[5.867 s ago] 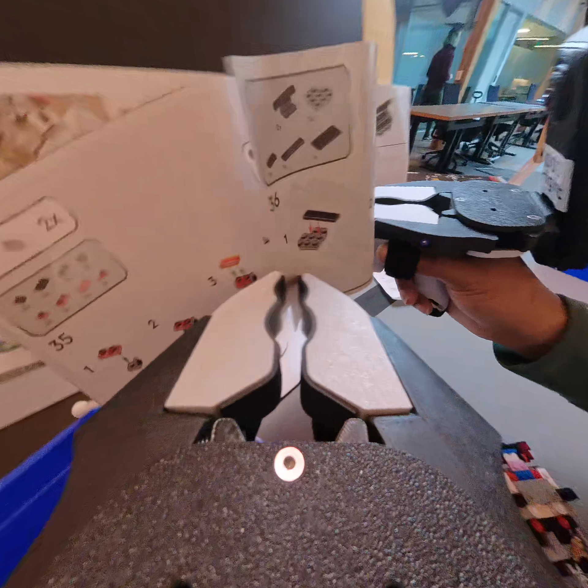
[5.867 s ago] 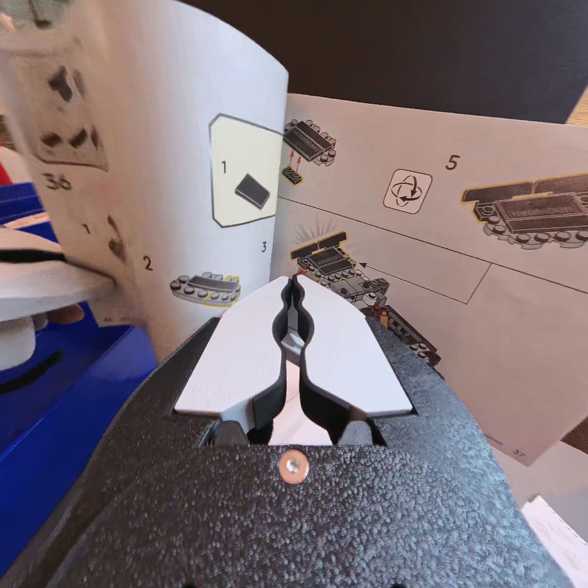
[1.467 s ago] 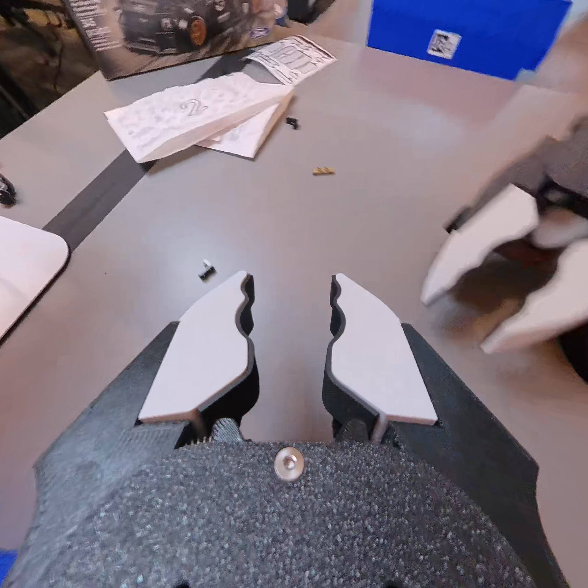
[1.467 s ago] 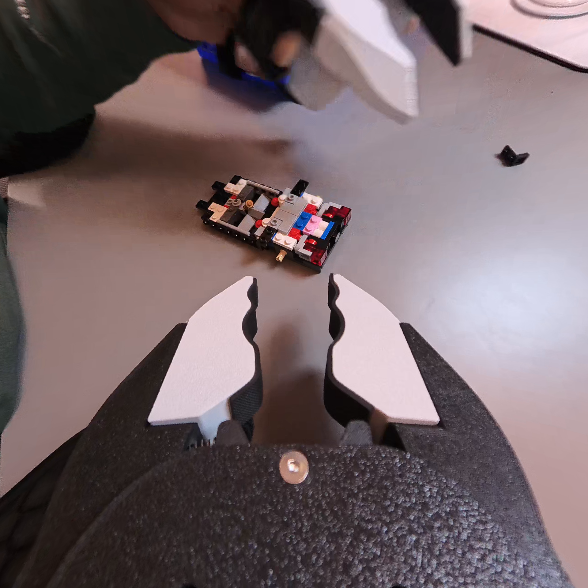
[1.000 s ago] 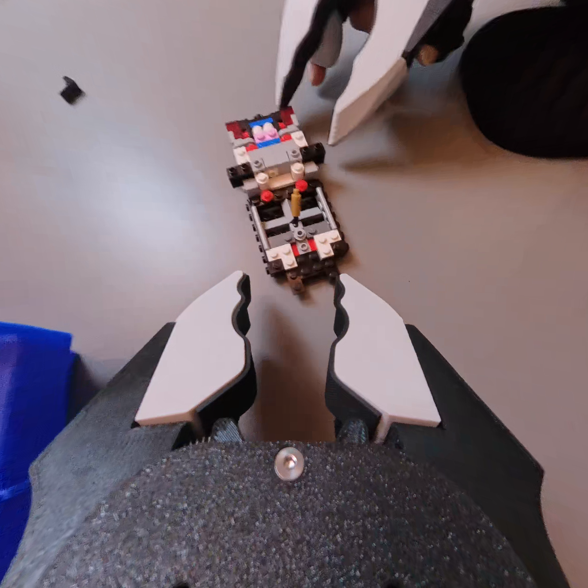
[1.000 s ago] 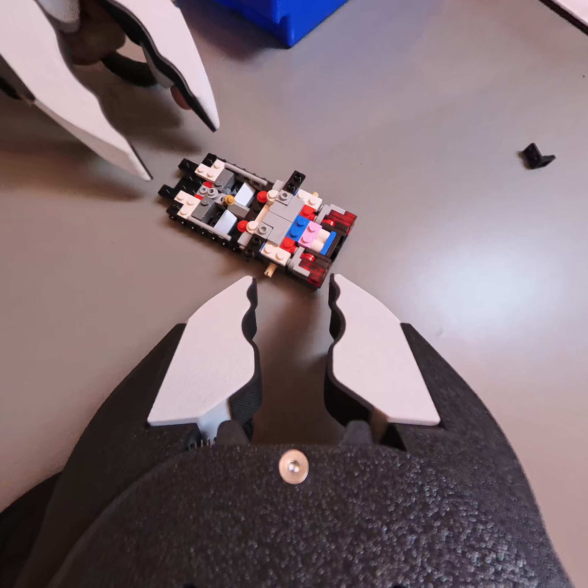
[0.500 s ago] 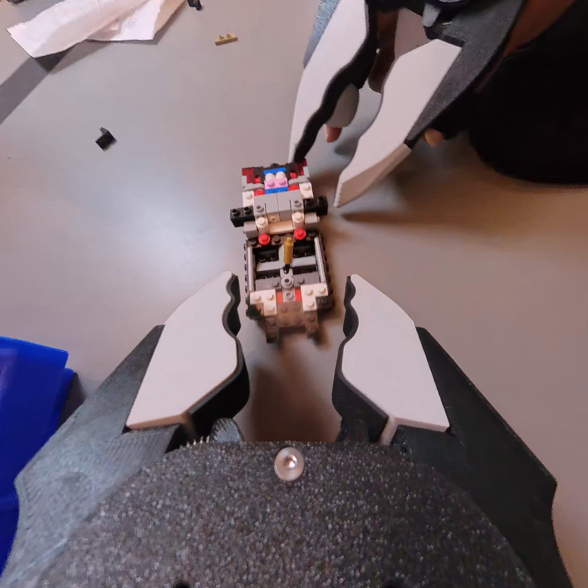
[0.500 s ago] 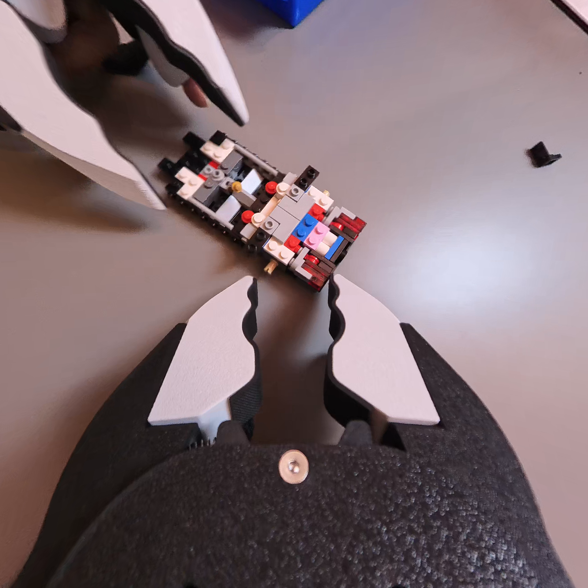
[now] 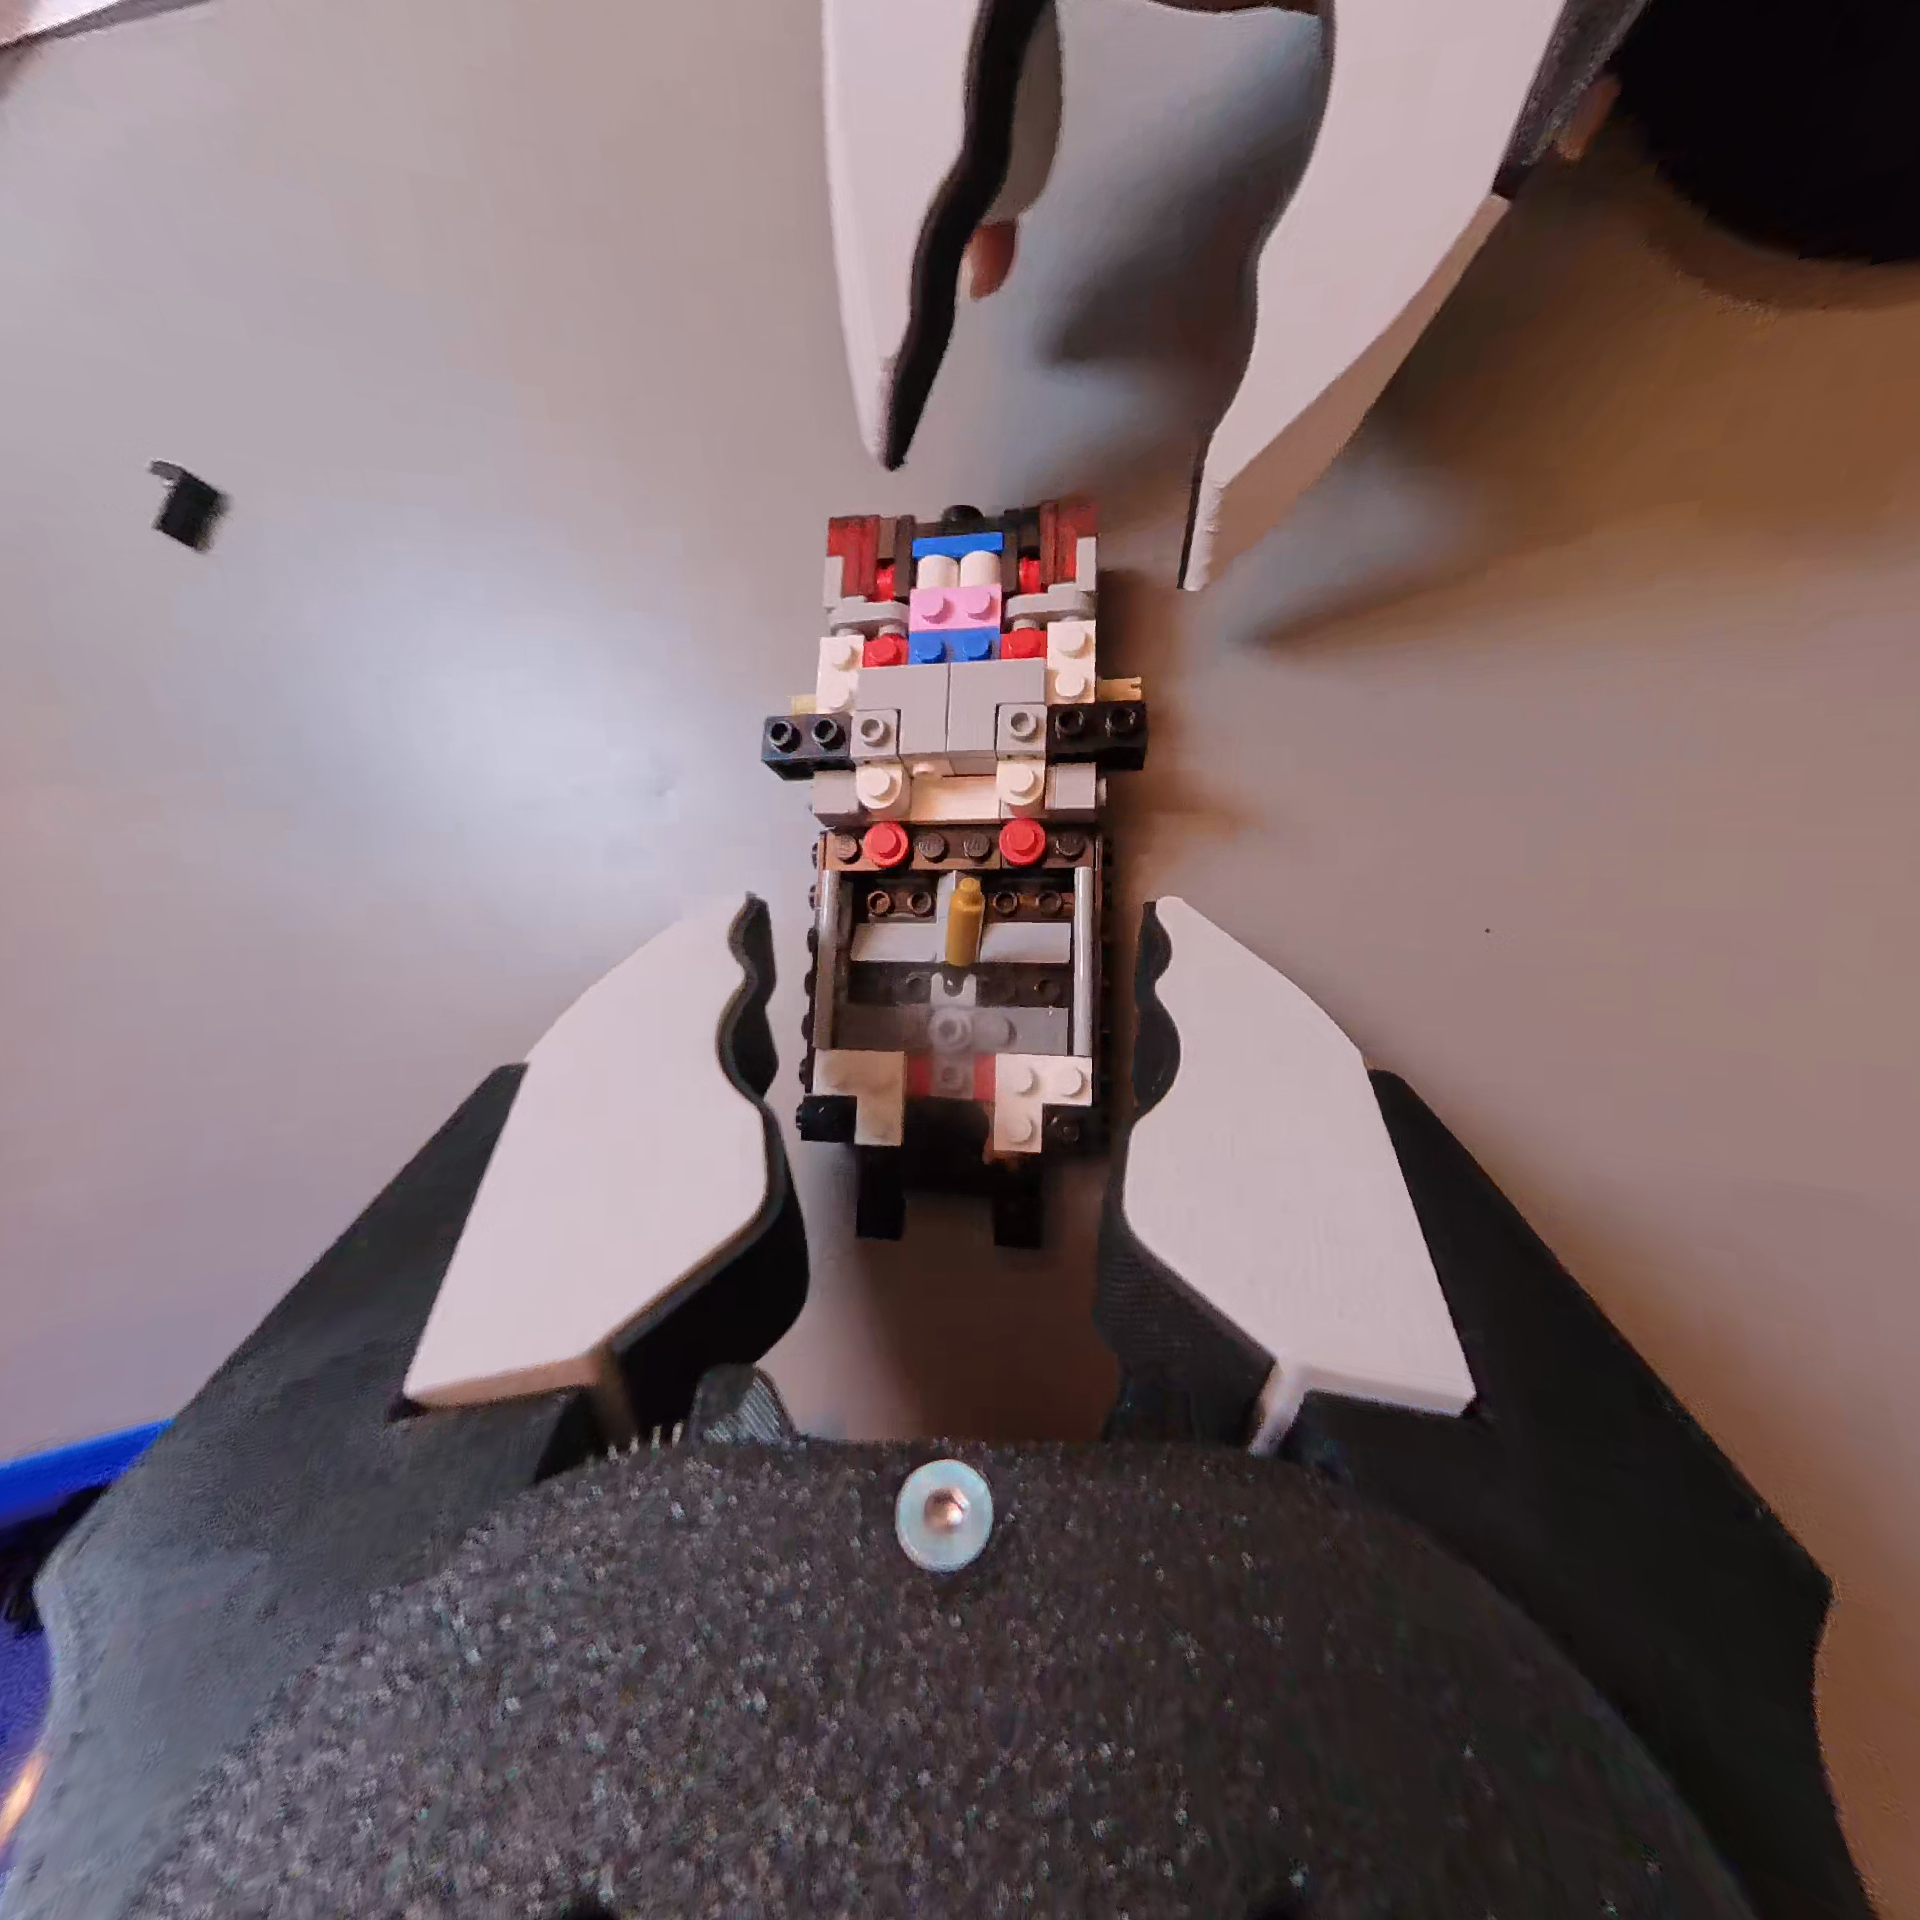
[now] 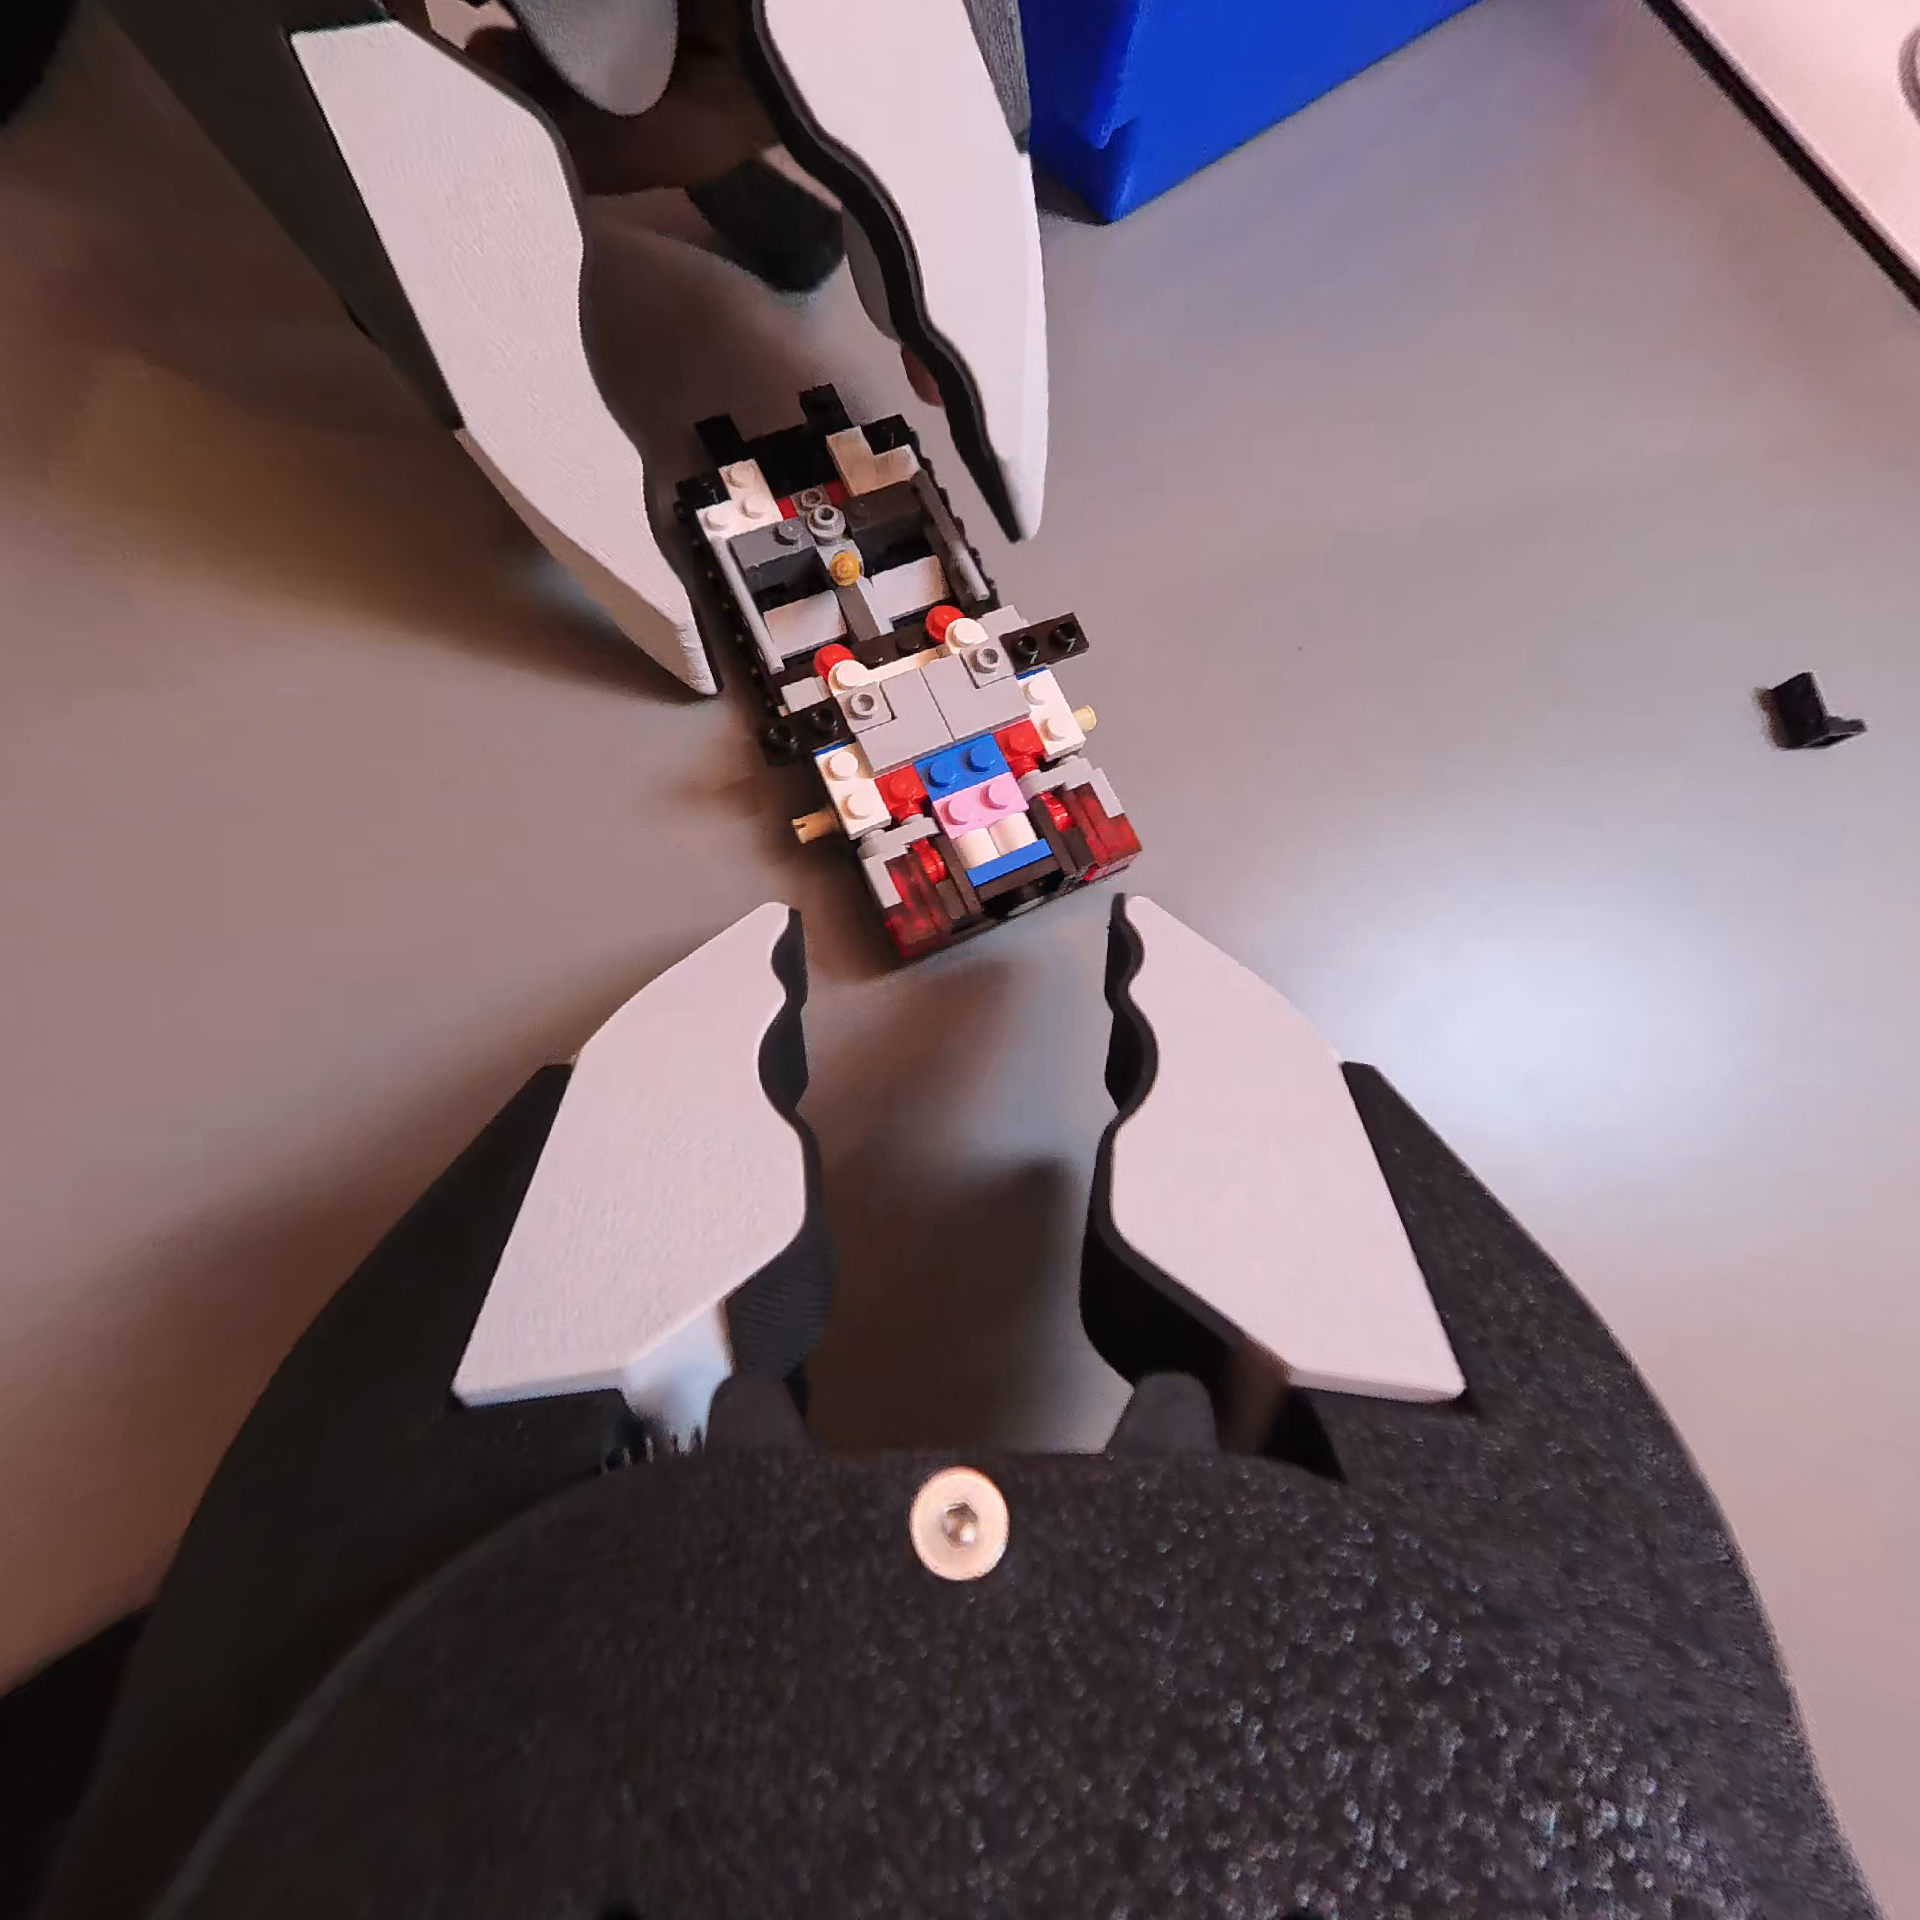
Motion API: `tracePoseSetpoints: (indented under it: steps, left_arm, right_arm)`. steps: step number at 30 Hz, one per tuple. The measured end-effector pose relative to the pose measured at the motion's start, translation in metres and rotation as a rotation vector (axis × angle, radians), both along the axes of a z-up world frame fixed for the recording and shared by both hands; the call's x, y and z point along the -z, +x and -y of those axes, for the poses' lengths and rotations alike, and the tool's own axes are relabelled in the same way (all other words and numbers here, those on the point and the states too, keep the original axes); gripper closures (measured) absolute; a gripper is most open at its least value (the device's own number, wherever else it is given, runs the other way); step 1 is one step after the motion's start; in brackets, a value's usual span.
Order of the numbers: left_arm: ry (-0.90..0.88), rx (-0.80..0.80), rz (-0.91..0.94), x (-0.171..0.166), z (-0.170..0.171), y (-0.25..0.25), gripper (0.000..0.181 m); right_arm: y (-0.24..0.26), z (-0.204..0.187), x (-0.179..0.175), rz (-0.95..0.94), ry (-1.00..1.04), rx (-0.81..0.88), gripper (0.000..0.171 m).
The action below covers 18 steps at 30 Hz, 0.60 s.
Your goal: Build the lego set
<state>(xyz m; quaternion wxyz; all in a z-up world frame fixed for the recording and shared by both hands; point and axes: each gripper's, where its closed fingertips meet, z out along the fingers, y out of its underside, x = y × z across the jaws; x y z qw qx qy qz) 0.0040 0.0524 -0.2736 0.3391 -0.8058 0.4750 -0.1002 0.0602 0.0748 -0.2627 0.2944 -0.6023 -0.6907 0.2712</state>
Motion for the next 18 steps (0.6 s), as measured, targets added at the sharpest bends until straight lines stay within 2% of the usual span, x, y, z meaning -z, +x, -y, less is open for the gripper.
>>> tracePoseSetpoints:
  steps: [4,8,11,14,18]
  left_arm:
    - [-0.036,0.051,0.006,0.002,0.001,0.0,0.127]
    - [-0.021,0.055,0.035,0.002,0.001,-0.001,0.127]
    - [0.003,0.062,0.034,0.001,0.001,-0.004,0.127]
    - [0.038,0.052,0.039,-0.001,-0.002,-0.007,0.125]
    - [0.1,0.031,0.151,-0.02,-0.005,-0.002,0.124]
  right_arm:
    - [-0.005,-0.004,0.002,0.02,-0.021,-0.043,0.11]
    - [-0.012,-0.007,-0.01,-0.027,-0.123,-0.082,0.113]
    - [-0.022,-0.046,-0.034,-0.127,-0.142,0.029,0.122]
    - [-0.04,-0.108,-0.041,-0.148,-0.09,0.216,0.126]
    - [-0.059,-0.177,-0.009,0.012,0.009,0.352,0.126]
